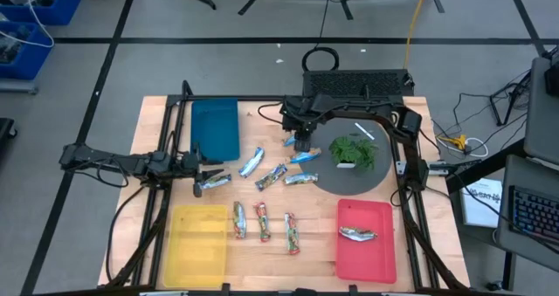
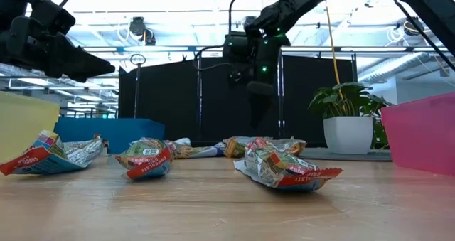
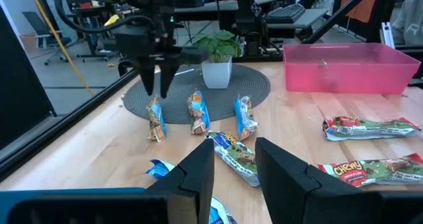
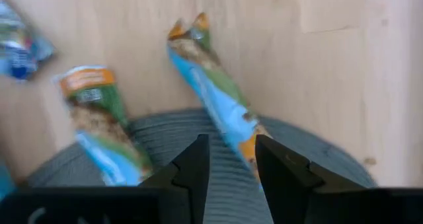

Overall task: Pick and place Granola Bars by type
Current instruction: Put the yellow granola bar into the pink bin

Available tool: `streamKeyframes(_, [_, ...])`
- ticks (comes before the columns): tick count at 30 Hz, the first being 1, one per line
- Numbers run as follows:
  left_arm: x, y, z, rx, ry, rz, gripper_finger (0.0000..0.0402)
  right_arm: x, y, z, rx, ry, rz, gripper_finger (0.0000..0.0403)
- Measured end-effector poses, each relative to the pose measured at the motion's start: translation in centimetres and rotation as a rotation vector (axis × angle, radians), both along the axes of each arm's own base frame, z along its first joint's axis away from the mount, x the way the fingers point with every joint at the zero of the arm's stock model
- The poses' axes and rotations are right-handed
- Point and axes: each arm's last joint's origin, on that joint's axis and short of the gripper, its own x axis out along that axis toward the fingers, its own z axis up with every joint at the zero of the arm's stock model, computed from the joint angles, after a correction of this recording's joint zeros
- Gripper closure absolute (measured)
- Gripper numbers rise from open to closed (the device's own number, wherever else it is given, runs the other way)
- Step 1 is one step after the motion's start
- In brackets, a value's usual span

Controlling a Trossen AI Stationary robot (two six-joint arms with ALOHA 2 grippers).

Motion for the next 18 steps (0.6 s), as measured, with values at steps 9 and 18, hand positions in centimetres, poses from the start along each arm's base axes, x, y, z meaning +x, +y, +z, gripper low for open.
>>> streamKeyframes(9, [0.0,0.0,0.0,-0.001,0.000,0.000,0.0284,1.0,-0.1,-3.2,0.024,0.039,0.000,0.0286])
streamKeyframes(18, [0.0,0.0,0.0,0.003,0.001,0.000,0.0284,1.1,0.2,-3.3,0.002,0.046,0.021,0.0327])
